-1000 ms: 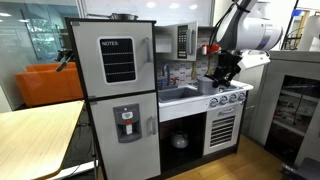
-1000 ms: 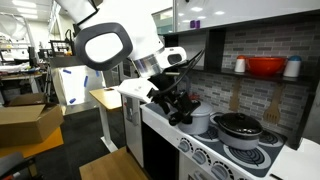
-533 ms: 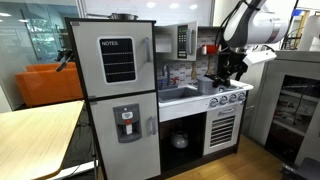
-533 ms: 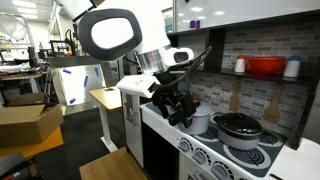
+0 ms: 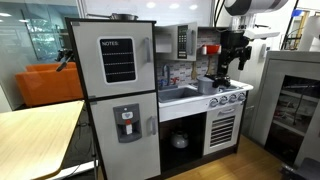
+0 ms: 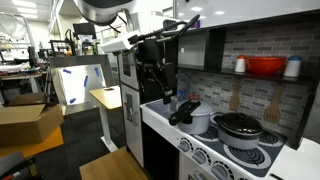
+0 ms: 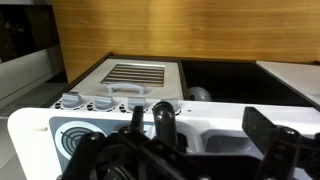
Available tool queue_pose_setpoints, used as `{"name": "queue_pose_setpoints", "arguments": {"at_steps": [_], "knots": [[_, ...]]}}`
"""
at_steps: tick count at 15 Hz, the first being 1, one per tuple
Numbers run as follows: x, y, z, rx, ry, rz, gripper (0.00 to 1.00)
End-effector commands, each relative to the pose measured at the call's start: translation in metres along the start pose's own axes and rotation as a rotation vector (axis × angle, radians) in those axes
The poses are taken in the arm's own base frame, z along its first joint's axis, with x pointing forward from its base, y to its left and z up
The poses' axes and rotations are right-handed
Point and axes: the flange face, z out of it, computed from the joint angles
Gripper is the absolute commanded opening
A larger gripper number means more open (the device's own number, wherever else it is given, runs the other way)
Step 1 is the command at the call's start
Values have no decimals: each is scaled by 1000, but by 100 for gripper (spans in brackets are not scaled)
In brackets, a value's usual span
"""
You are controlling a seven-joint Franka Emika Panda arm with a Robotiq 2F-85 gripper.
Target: Remove the pot from the microwave and put it on the stovetop
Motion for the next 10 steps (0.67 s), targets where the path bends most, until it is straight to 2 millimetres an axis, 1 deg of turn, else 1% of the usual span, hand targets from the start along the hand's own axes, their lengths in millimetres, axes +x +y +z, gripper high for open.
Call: {"name": "queue_pose_setpoints", "arguments": {"at_steps": [1, 3, 10], "knots": [[-6, -7, -26, 9, -60, 0, 100], [-10, -8, -41, 15, -87, -3, 100], [-30, -13, -82, 53, -141, -49, 100]]}}
